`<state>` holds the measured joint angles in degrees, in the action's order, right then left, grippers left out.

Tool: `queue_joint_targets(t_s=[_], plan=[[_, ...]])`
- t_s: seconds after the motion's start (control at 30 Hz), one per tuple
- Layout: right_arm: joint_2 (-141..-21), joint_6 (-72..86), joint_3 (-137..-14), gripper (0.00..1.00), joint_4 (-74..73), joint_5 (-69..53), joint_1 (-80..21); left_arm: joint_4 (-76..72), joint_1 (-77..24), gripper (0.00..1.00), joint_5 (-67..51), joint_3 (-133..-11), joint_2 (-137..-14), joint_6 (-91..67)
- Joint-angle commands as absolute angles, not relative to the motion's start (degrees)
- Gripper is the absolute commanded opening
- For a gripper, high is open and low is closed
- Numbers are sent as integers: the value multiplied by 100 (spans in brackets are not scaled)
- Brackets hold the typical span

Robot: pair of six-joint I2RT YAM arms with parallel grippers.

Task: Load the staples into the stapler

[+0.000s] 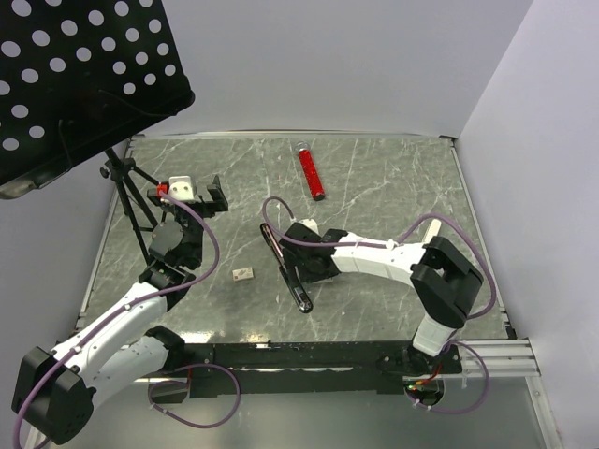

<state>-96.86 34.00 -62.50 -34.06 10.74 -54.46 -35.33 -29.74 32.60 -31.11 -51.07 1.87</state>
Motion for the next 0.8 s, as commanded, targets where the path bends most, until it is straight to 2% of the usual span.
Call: queue_joint_targets(t_s=[0.0,0.77], plan=[[-9519,3454,-6030,82,-3788,1046,-5484,-3709,-2997,99,3173,-3138,-5010,132],[-9097,3709,-5836,82,-4043,1116,-5722,-3683,-2997,100,3138,-3146,-4966,105]])
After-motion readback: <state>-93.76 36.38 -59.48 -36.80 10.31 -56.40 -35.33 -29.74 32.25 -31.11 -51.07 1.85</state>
